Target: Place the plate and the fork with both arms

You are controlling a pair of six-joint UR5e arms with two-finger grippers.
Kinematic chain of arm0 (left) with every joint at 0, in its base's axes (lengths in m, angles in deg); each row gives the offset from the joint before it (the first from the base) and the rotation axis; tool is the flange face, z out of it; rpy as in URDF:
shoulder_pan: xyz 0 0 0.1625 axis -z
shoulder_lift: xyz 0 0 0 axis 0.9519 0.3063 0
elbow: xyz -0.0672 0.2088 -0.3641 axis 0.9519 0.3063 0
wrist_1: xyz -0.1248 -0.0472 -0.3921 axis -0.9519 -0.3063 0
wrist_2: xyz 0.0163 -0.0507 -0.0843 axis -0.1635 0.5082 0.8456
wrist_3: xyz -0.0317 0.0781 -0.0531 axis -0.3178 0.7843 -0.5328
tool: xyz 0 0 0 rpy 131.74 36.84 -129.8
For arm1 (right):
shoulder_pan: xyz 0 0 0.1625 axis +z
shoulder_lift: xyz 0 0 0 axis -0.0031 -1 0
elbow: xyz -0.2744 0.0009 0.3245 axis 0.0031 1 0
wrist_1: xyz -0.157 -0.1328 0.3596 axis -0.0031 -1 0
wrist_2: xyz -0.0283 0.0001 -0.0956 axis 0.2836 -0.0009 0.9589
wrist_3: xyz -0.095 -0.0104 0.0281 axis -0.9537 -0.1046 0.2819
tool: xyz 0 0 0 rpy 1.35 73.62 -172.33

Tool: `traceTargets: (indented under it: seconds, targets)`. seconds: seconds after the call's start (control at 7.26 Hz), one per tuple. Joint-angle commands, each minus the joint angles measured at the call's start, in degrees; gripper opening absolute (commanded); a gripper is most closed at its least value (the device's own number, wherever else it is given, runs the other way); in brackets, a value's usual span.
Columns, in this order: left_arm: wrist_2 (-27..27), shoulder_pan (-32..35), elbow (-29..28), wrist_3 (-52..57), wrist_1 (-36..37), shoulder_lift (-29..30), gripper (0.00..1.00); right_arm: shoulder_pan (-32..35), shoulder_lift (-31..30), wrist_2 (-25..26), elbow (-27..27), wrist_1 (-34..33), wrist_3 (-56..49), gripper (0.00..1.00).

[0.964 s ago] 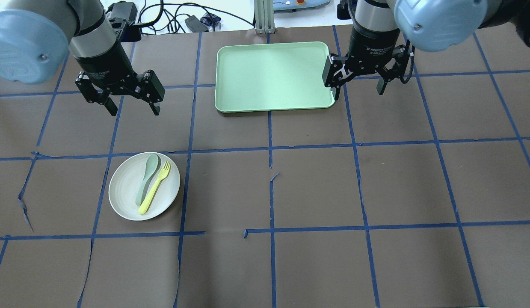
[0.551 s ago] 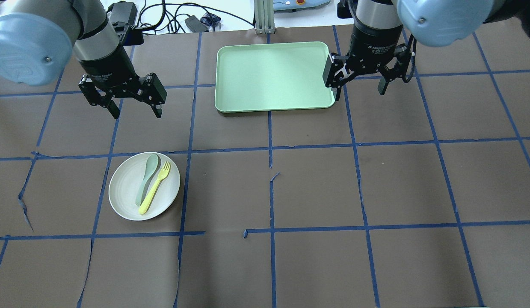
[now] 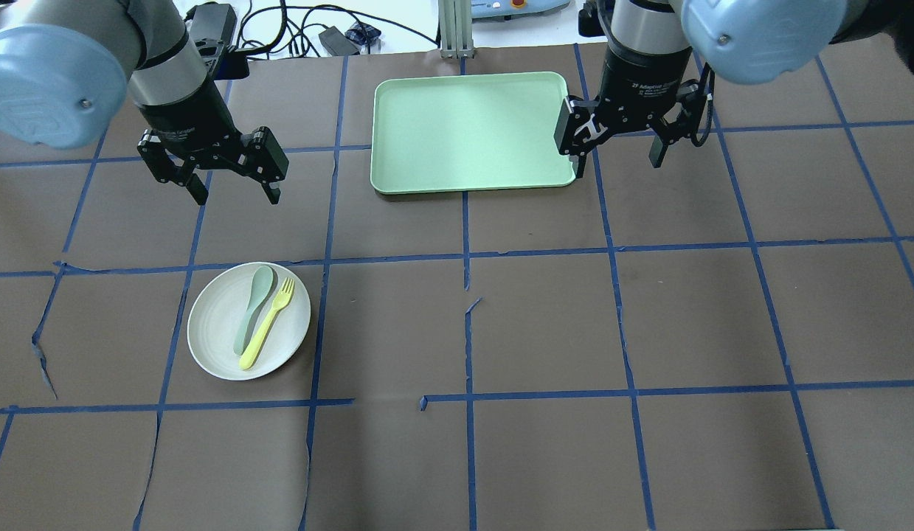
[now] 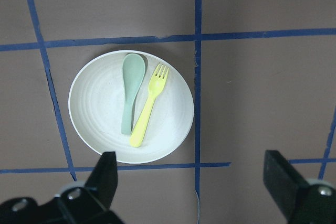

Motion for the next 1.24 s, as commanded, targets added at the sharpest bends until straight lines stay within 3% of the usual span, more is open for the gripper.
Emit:
traceTargets:
  seconds: [0.0,0.55,0.83,1.1]
  targets:
    - [0.1,0.0,0.1,0.0,0.0,0.0,1.0,0.0,0.2,0.1,0.0,-0.1,0.0,1.0]
    - [-0.8,-0.3,0.3,0.1,1.7,-0.8,1.0,0.0,0.3,0.2,-0.2,-0.2,0.0,1.0]
    - [-3.4,-5.9,1.1,13.4,1.7,-0.6,1.0,0.0,0.6,0.4,-0.2,-0.5,0.1,1.0]
    - [-3.1,-13.0,4.6,13.3,3.6,0.5,1.0,0.0,0.7,0.5,-0.4,-0.5,0.4,1.0]
